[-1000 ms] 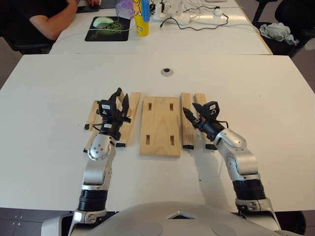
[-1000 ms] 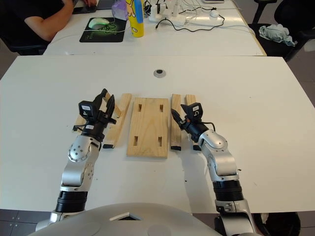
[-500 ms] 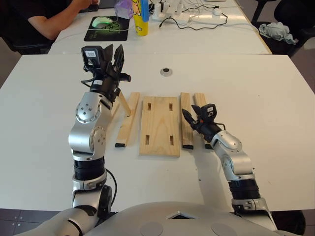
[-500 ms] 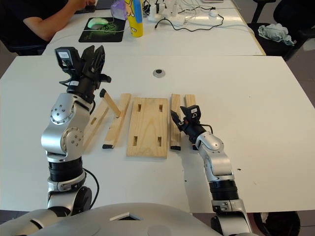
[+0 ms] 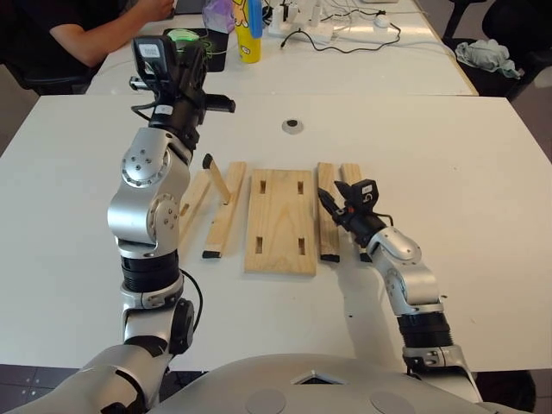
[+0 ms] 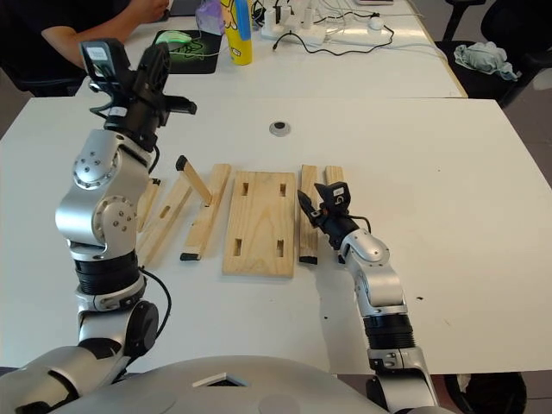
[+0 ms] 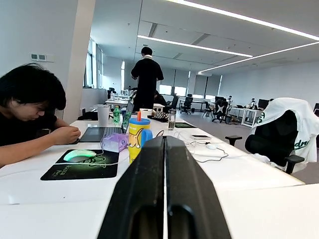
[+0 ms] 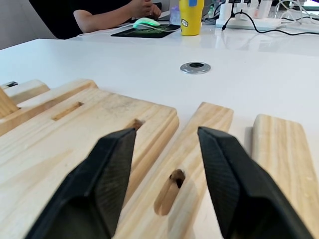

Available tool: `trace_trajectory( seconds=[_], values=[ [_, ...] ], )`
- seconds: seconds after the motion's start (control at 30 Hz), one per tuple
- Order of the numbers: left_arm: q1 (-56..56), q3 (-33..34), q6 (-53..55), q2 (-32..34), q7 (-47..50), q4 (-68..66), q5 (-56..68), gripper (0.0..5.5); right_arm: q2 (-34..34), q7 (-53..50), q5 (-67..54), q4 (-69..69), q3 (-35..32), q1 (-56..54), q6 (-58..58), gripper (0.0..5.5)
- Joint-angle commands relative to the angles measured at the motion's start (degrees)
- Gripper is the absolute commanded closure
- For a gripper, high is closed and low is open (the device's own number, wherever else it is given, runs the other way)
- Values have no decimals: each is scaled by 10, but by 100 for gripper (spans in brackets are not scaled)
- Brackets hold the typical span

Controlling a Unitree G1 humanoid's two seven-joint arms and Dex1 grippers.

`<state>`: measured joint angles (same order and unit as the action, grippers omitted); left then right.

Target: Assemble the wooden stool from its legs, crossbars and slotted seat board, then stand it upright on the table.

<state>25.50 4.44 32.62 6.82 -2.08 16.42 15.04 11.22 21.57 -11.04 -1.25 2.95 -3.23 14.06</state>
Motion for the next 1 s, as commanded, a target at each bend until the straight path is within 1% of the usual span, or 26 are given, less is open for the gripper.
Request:
trace_trajectory(
  seconds=[0.03, 0.13, 0.33, 0.5, 0.57, 0.63, 0.7, 0.73, 0.77, 0.87, 1.0],
  values=[
    [-100, -30, 44, -18, 2, -74, -15, 546, -2, -3, 2, -8, 1, -3, 5, 319],
    [-109, -36, 37, -26, 6, -74, -21, 546, -1, 0, 2, -7, 1, -8, 7, 319],
    [-54, -24, 4, -29, 11, -41, -25, 546, -2, -1, 5, 1, 2, -10, 4, 319],
    [-17, -17, -65, -20, 25, 49, -50, 546, -6, -1, 7, 5, 2, -7, -1, 319],
    [-24, -30, -101, -14, 26, 64, -75, 546, -6, -1, 8, 5, 2, -6, -2, 319],
    [-42, -44, -85, -14, 22, 41, -85, 546, -5, 2, 8, 7, 3, -7, -3, 319],
    [-74, -73, 3, -17, -9, -33, -67, 546, -4, 3, 8, 4, 3, -8, 0, 319],
    [-93, -58, 35, -36, -6, -62, -43, 546, -4, 3, 7, 2, 4, -8, 1, 319],
    [-109, -55, 55, -39, -9, -82, -39, 546, -4, 4, 7, 1, 5, -10, 3, 319],
    [-133, -46, 52, -31, -8, -92, -45, 546, -2, 8, 6, 1, 6, -15, 4, 319],
    [-106, -47, 6, -38, -9, -66, -51, 546, -2, 9, 7, 6, 3, -13, 1, 319]
  ],
)
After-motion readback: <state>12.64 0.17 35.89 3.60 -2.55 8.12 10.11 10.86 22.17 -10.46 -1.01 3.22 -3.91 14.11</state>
